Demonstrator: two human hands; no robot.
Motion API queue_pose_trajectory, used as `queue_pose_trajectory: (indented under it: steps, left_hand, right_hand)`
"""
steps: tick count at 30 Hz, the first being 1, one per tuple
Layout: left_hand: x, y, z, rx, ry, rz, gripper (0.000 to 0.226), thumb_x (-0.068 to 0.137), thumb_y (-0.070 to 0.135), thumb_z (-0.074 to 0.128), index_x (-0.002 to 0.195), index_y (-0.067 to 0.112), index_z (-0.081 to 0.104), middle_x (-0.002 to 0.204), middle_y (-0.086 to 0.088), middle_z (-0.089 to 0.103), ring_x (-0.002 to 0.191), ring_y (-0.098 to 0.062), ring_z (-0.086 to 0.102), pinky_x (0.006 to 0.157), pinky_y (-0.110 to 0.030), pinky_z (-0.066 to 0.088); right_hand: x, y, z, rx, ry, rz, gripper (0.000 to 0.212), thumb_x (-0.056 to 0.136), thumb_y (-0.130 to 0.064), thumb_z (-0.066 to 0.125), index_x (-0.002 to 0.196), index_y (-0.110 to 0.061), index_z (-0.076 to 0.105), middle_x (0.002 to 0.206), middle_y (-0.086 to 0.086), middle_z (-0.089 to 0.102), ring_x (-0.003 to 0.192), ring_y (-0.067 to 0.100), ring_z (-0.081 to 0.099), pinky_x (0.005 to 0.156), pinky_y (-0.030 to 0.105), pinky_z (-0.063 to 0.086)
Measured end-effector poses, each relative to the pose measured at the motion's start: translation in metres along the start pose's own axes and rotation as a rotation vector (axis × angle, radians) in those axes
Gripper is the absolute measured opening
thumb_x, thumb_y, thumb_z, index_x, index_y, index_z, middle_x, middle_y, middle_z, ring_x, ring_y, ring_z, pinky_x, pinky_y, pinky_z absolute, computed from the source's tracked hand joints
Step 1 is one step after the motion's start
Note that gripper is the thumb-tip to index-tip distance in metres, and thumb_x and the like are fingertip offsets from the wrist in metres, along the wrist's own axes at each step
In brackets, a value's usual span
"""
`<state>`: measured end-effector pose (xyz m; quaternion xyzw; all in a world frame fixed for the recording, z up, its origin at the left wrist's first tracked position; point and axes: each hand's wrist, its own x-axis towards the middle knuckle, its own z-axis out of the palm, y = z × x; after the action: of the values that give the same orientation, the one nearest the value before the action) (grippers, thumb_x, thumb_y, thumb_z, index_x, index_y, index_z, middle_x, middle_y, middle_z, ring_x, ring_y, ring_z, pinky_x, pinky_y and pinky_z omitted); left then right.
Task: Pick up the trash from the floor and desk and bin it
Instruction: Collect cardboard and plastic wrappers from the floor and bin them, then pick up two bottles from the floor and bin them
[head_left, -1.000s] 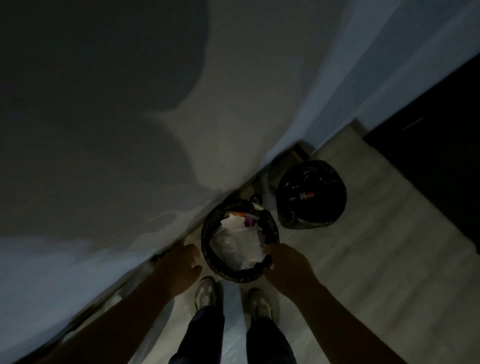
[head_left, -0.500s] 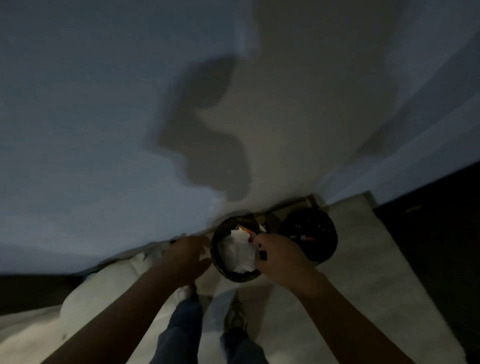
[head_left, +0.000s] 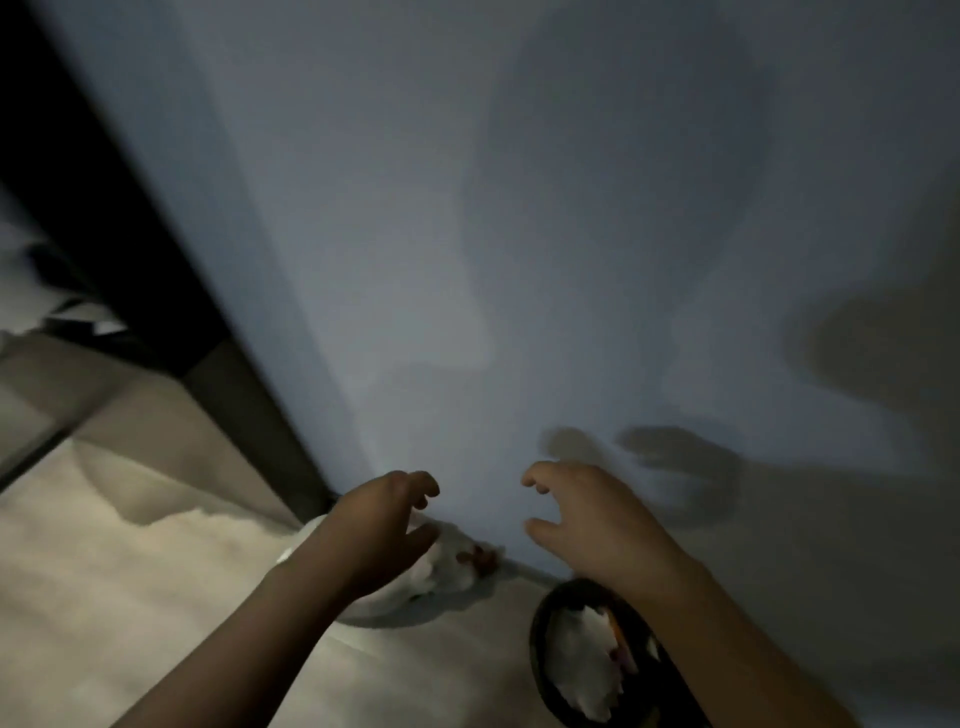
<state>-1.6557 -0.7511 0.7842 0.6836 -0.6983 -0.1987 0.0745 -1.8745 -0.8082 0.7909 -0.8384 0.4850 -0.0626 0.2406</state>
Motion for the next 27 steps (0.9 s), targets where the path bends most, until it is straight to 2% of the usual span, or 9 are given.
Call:
queue_pose_trajectory:
  steps: [5, 9, 15, 21, 27]
  left_hand:
    - [-0.073, -0.071, -0.049, 0.002, 0.161, -0.196, 0.034, 0.088, 0.041, 0.058, 0.12, 0.03, 0.054, 0.115, 0.013, 0.059, 0.101, -0.005, 0.058, 0.078, -0.015, 0.041]
    - [-0.153, -0.133, -0.076, -0.027, 0.267, -0.388, 0.032, 0.088, 0.039, 0.059, 0.119, 0.03, 0.054, 0.115, 0.014, 0.06, 0.103, -0.006, 0.057, 0.084, -0.02, 0.045]
    - [-0.289, -0.219, -0.101, -0.083, 0.427, -0.612, 0.038, 0.089, 0.039, 0.057, 0.125, 0.033, 0.048, 0.117, 0.017, 0.055, 0.102, -0.003, 0.056, 0.081, -0.018, 0.044]
    - [-0.407, -0.292, -0.118, -0.079, 0.5, -0.77, 0.037, 0.089, 0.04, 0.057, 0.125, 0.033, 0.049, 0.119, 0.017, 0.054, 0.103, -0.002, 0.056, 0.084, -0.017, 0.043]
    - [-0.479, -0.343, -0.133, -0.122, 0.575, -0.884, 0.037, 0.089, 0.041, 0.057, 0.125, 0.032, 0.049, 0.12, 0.017, 0.054, 0.105, -0.002, 0.055, 0.084, -0.017, 0.045]
  right_hand:
    - [0.04, -0.103, 0.013, -0.027, -0.047, -0.249, 0.042, 0.087, -0.035, 0.06, 0.128, -0.029, 0.051, 0.123, -0.007, 0.056, 0.107, 0.01, 0.053, 0.086, 0.022, 0.043]
    - [0.056, -0.204, 0.037, -0.056, -0.099, -0.439, 0.043, 0.086, -0.034, 0.061, 0.128, -0.029, 0.053, 0.124, -0.008, 0.057, 0.108, 0.011, 0.055, 0.087, 0.02, 0.043]
    - [0.046, -0.365, 0.093, -0.115, -0.133, -0.682, 0.04, 0.082, -0.035, 0.062, 0.121, -0.028, 0.058, 0.116, -0.006, 0.06, 0.105, 0.015, 0.058, 0.087, 0.031, 0.048]
    - [0.028, -0.49, 0.157, -0.148, -0.211, -0.811, 0.039, 0.081, -0.034, 0.062, 0.119, -0.028, 0.058, 0.116, -0.007, 0.06, 0.106, 0.011, 0.057, 0.088, 0.029, 0.047]
    - [0.026, -0.581, 0.194, -0.193, -0.262, -0.926, 0.039, 0.084, -0.036, 0.061, 0.122, -0.03, 0.057, 0.117, -0.011, 0.059, 0.103, 0.007, 0.055, 0.086, 0.025, 0.046]
